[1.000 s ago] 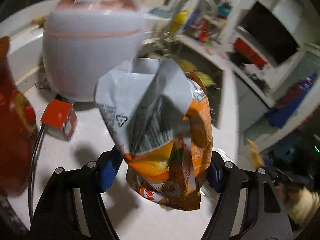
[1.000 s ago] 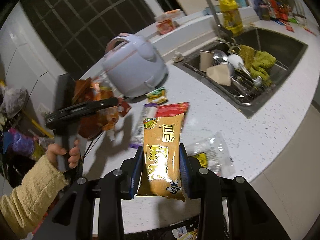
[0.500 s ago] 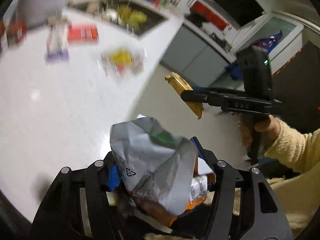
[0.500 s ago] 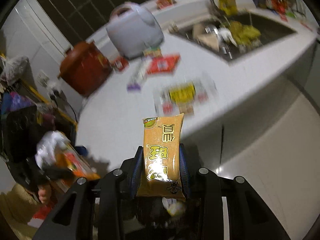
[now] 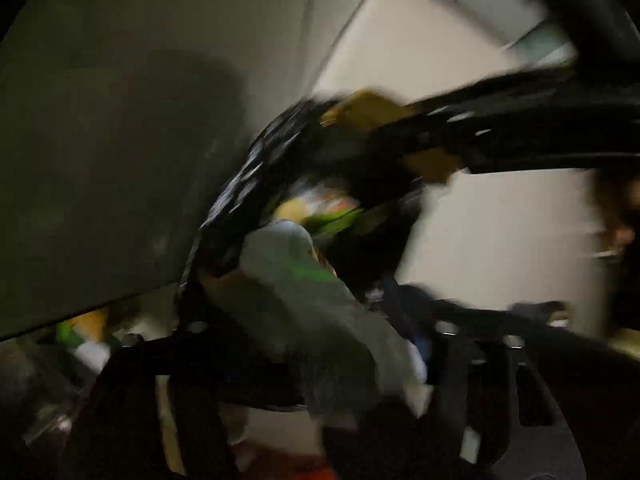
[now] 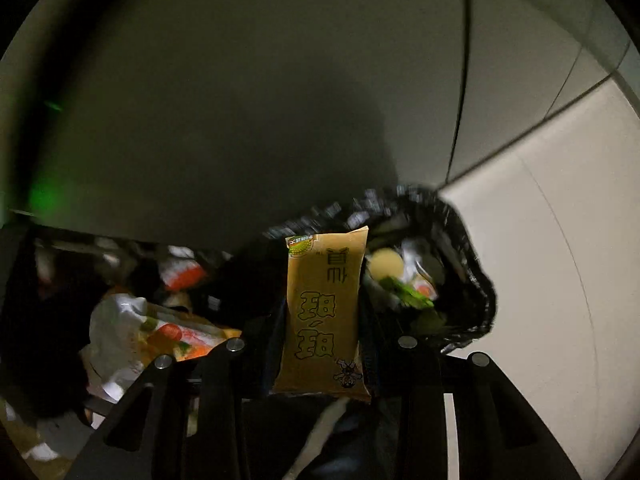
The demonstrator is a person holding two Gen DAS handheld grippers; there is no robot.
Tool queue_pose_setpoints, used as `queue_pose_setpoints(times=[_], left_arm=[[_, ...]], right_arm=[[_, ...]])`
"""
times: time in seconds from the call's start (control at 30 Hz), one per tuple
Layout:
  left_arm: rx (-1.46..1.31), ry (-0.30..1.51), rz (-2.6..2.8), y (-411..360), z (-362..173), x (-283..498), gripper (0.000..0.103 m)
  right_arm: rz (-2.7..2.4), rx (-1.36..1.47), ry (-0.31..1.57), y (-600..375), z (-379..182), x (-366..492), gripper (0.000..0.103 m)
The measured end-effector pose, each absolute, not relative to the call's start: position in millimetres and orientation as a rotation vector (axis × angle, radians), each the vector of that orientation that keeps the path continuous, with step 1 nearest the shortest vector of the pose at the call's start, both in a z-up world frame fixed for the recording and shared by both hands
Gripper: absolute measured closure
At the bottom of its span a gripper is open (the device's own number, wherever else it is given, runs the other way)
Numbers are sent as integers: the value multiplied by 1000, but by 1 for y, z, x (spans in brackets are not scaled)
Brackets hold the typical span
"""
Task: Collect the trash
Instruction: 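Carry both packets over the black trash bag and open both tools, then grasp the small red box with the right tool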
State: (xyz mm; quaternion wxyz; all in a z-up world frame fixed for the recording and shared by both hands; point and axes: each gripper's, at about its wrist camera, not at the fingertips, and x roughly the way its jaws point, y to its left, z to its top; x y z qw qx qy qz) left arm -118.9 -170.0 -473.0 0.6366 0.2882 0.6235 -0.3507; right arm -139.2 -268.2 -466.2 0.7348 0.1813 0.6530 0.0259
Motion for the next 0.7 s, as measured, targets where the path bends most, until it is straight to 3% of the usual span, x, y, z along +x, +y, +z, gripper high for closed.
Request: queue_pose_setpoints(times=[0.1,0.23,0.4,0.57,0.7], left_arm=[[778,1460,-684,-177,-518,-118,14],[786,1494,-677,-163,-532,-119,14],[901,1400,-683,-157,-513,-141,14],[795,1311,-813,-148,-433,-158,14],[556,1214,-970,-135,-316,-158,12]], right_arm=[[2,347,1488,-264,-494,-130,36],[-9,360,1482,-268,-492,-128,32],[-26,414,1427,-288,-452,-136,30],[67,413,1260,-301,-345,-147,31],[224,423,1068,-298,-236,-154,28]])
